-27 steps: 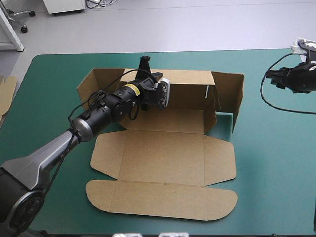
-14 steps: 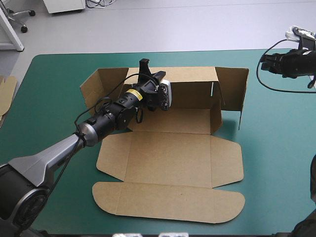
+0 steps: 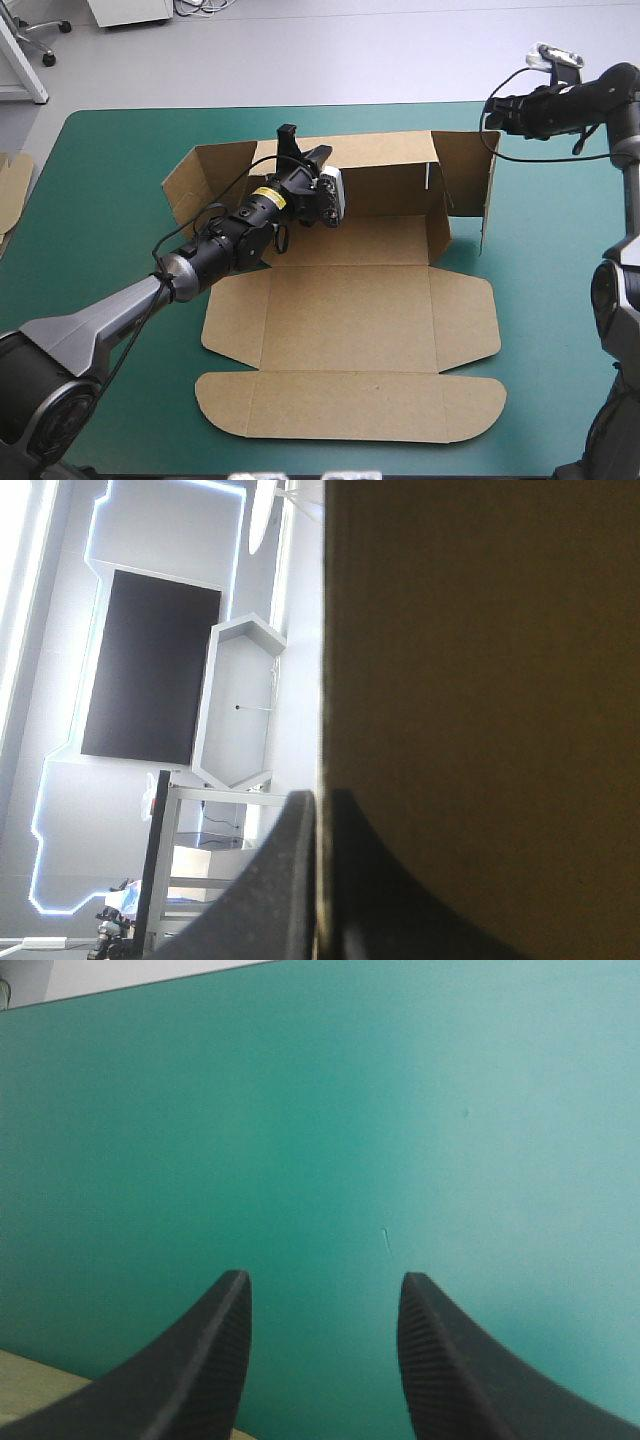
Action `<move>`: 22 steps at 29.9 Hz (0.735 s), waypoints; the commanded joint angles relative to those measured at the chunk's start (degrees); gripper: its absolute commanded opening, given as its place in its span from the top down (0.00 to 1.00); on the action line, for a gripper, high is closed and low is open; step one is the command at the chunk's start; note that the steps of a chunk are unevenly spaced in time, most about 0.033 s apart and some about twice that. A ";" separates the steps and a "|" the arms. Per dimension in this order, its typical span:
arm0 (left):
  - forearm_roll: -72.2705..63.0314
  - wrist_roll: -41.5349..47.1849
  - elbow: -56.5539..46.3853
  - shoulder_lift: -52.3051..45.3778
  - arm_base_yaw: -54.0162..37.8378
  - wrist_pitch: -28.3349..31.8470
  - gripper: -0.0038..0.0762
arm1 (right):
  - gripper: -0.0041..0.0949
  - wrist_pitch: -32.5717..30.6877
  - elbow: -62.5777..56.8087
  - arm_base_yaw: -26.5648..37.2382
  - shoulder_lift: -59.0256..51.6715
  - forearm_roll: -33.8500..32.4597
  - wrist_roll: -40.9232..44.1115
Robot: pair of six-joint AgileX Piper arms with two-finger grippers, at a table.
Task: Fold the box
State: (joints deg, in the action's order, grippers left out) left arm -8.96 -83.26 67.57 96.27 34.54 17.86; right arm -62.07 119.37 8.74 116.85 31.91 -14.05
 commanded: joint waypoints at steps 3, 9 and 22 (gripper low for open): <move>-0.07 0.96 1.66 -1.59 0.41 4.07 0.97 | 0.52 1.24 2.12 -1.82 -0.51 2.07 -0.53; 0.49 0.96 1.66 -0.70 0.41 3.35 0.97 | 0.53 -2.29 2.12 -1.82 -0.22 1.93 -1.85; 0.49 1.19 1.66 1.76 0.29 3.23 0.97 | 0.57 -9.39 -1.21 -1.82 -2.13 7.80 -4.36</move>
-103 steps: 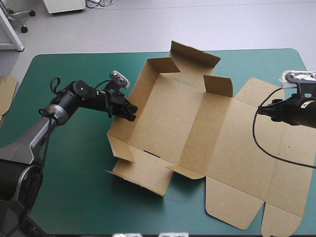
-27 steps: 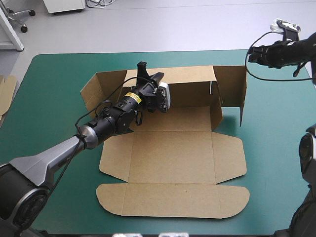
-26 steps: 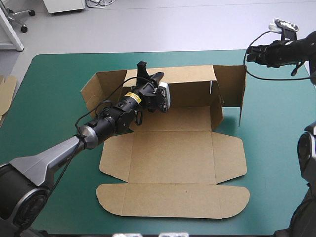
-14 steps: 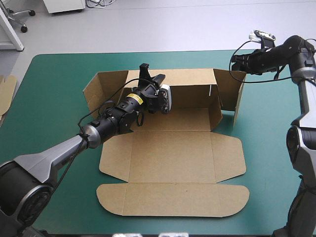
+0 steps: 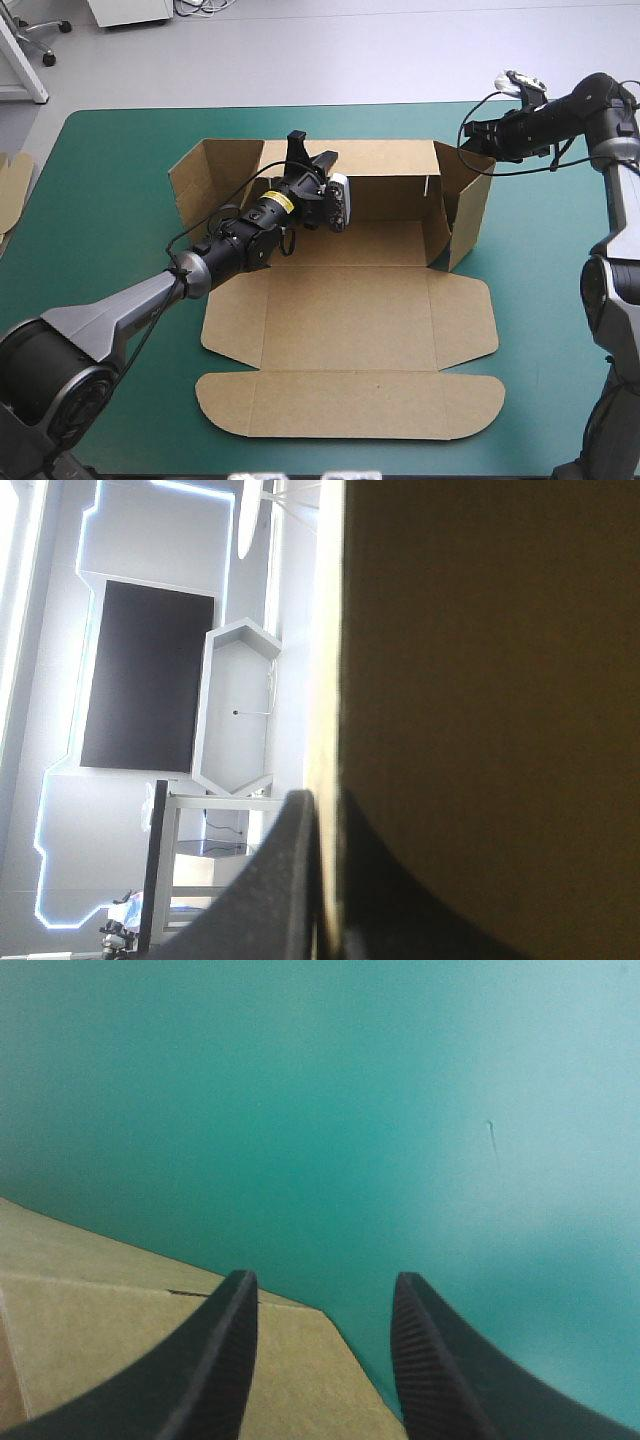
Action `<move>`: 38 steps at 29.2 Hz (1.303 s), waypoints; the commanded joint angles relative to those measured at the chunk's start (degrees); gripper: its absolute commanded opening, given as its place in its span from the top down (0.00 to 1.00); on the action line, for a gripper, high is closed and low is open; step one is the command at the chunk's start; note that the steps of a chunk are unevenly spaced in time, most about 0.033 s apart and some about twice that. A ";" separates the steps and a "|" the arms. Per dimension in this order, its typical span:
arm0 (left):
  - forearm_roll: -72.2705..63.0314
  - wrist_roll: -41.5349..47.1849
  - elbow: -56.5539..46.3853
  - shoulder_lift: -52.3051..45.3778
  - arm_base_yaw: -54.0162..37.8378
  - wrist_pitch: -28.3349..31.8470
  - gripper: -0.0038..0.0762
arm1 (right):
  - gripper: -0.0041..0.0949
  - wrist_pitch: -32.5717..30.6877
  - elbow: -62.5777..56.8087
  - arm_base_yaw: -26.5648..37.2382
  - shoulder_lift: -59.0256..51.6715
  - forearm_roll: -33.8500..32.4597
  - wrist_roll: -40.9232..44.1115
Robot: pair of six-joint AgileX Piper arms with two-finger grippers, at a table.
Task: Fold the box
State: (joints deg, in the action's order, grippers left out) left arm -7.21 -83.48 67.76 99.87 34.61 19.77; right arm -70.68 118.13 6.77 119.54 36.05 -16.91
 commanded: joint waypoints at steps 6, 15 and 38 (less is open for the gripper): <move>-2.20 1.42 1.47 -1.42 0.22 1.33 0.97 | 0.58 -0.78 -6.55 0.15 -7.94 4.10 -5.26; -2.95 1.42 1.47 -0.81 0.22 1.53 0.97 | 0.58 7.00 -19.81 0.15 -16.04 8.53 -13.21; -2.95 1.42 1.47 -0.81 0.22 1.63 0.97 | 0.62 29.23 -55.10 0.15 -33.47 37.44 -53.55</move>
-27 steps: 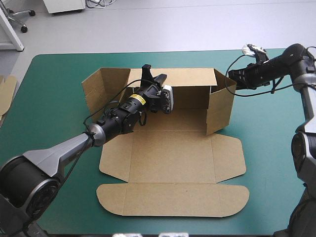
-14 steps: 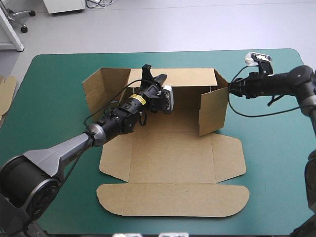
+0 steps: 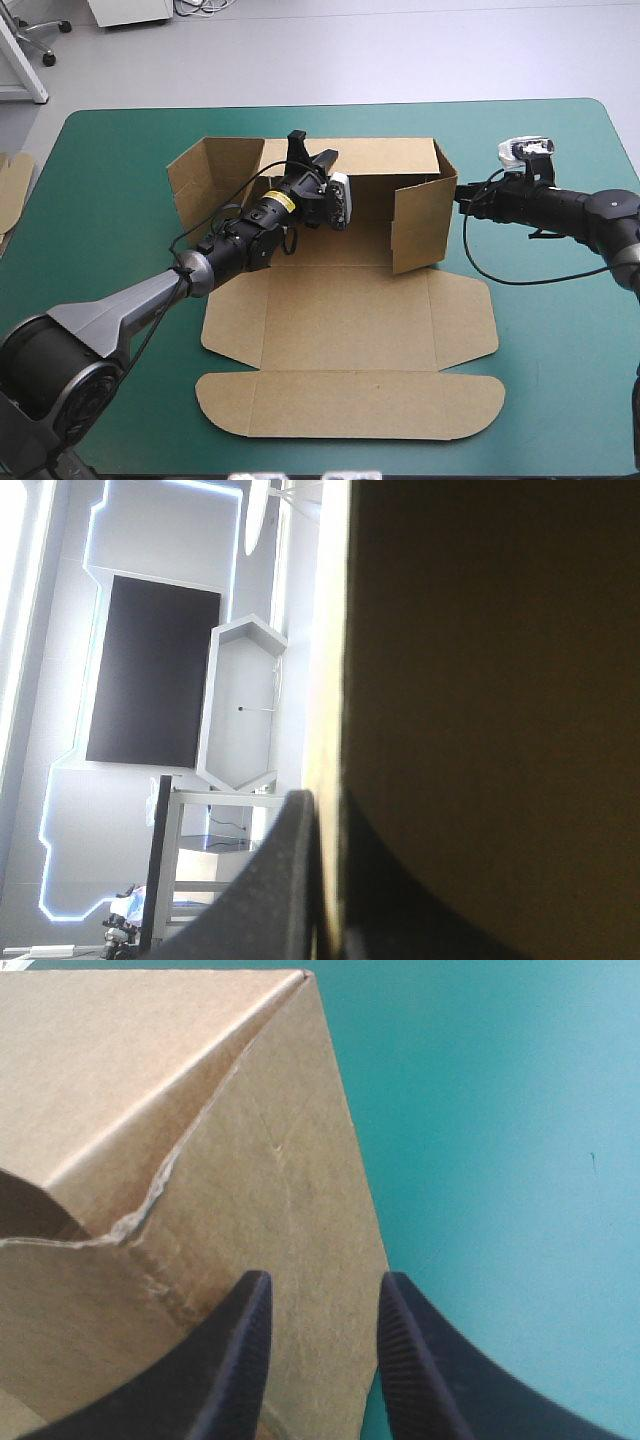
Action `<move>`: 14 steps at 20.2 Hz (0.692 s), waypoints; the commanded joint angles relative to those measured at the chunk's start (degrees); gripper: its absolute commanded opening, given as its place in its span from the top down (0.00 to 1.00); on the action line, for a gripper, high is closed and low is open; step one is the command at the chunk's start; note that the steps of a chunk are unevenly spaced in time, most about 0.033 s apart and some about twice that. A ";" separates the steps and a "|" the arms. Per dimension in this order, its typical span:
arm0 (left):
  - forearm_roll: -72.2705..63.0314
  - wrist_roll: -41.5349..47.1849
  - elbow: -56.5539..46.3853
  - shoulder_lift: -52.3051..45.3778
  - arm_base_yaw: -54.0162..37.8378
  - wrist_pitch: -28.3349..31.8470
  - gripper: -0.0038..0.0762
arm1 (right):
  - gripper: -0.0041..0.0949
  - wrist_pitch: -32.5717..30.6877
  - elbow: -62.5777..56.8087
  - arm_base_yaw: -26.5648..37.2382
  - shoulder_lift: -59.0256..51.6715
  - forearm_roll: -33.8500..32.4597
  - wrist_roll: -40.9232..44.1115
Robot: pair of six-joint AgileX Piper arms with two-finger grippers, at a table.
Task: Fold the box
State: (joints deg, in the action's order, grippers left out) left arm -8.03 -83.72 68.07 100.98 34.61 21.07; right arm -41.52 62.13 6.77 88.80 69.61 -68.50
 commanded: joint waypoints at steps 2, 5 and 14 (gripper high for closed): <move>-2.13 1.65 1.16 -1.92 0.22 0.31 0.97 | 0.62 0.92 0.90 0.15 -2.73 3.89 -2.07; -2.13 1.65 1.16 -1.92 0.22 0.46 0.97 | 0.62 0.39 0.54 0.15 -2.73 3.62 -2.07; -2.13 1.65 1.16 -1.92 0.22 0.50 0.97 | 0.62 1.42 -7.62 0.15 -7.08 9.99 -14.80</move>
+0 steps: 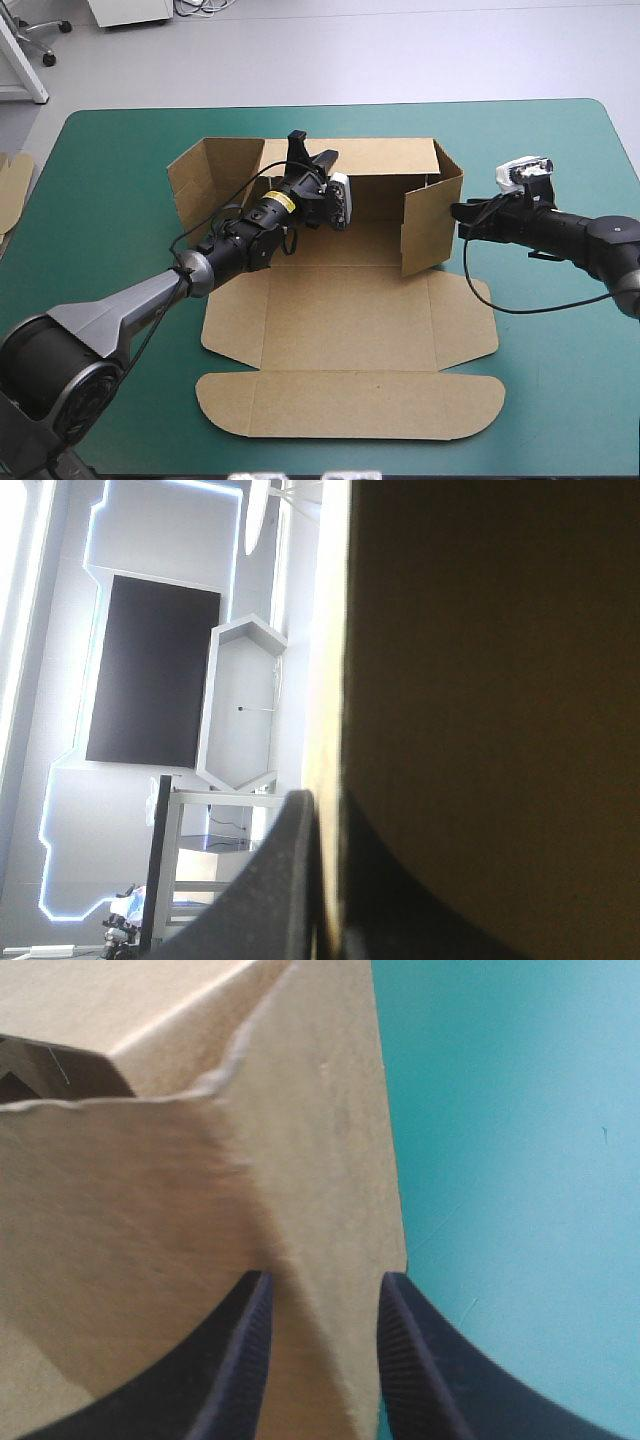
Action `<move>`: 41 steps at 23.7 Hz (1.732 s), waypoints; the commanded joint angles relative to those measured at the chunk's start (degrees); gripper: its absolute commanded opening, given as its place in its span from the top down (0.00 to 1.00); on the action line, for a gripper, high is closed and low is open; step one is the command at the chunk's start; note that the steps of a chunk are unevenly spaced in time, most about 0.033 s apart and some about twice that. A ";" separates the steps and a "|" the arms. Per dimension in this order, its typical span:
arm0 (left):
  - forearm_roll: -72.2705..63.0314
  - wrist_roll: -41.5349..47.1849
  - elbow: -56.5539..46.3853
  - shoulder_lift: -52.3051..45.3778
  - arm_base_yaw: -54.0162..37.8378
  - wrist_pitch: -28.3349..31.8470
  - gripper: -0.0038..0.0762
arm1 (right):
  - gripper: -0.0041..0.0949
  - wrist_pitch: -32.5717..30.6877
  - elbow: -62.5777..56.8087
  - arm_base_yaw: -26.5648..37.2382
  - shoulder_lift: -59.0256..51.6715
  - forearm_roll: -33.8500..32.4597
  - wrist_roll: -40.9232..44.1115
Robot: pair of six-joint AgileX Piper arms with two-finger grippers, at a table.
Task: Fold the box
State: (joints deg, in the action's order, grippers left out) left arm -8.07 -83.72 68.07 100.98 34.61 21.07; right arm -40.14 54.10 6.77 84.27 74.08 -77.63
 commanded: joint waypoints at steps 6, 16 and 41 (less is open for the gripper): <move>-2.09 1.65 1.16 -1.92 0.22 0.60 0.97 | 0.57 1.08 0.53 0.15 -1.83 7.13 -12.18; -2.09 1.65 1.16 -1.92 0.22 2.17 0.97 | 0.39 -2.99 0.53 0.15 0.65 8.84 -14.04; -8.30 -3.05 4.60 -1.79 1.55 -3.02 0.97 | 0.37 8.83 4.80 -10.05 4.12 8.08 -13.14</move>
State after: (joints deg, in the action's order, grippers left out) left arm -15.19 -88.36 71.09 101.50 35.01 17.32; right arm -31.08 56.69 -2.34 89.63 80.48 -91.35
